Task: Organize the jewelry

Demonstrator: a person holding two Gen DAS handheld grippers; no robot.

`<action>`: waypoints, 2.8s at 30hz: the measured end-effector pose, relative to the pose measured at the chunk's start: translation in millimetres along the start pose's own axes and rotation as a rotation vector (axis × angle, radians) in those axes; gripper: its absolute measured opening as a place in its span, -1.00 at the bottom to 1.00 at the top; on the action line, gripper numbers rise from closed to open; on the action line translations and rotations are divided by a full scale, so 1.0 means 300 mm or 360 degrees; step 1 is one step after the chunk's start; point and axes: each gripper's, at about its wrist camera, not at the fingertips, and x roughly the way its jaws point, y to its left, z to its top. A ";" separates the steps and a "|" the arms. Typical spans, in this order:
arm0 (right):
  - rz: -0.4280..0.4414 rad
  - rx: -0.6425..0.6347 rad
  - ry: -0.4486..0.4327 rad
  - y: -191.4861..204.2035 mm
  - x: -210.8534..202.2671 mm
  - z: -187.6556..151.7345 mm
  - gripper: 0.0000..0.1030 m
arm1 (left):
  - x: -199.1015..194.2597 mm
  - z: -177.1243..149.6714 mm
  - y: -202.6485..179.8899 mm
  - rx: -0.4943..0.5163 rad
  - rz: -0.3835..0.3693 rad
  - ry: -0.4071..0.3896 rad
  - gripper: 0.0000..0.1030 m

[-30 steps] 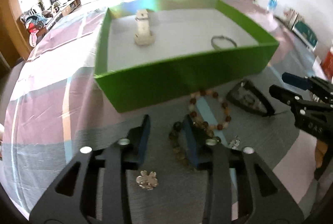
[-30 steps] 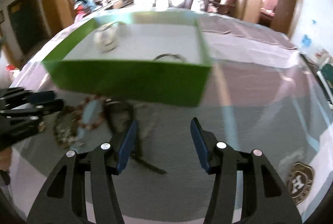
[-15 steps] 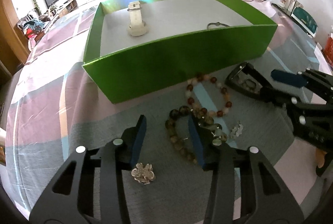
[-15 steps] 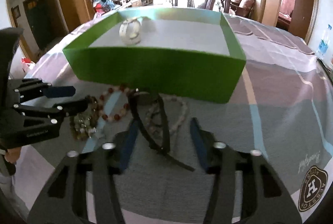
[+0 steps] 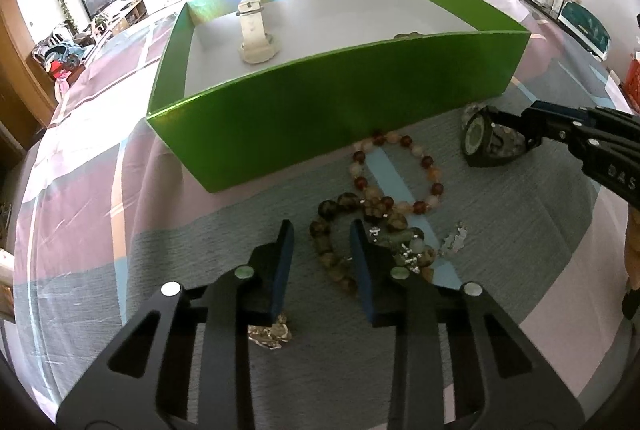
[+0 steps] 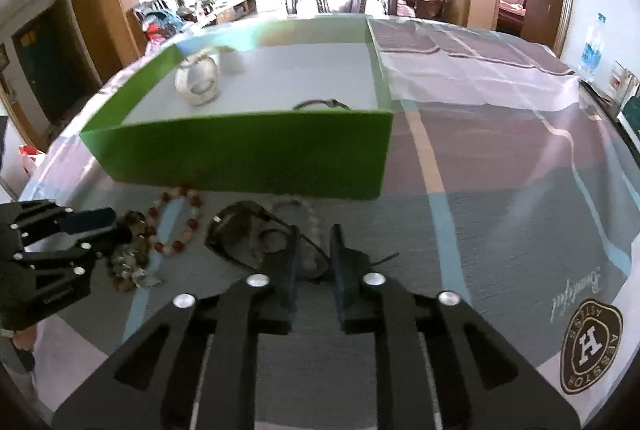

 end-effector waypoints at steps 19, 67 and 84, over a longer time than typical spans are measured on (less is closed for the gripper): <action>0.0239 -0.0208 0.0142 0.116 -0.004 -0.048 0.01 | 0.006 0.001 -0.010 -0.0005 0.0023 -0.0002 -0.34; 0.0231 -0.0284 0.0056 0.166 0.036 -0.060 -0.56 | 0.002 -0.005 -0.025 0.0032 0.0038 0.0002 -0.49; 0.0237 -0.0239 0.0060 0.151 0.035 -0.056 -0.43 | 0.002 -0.004 -0.030 0.0053 0.0044 -0.0004 -0.51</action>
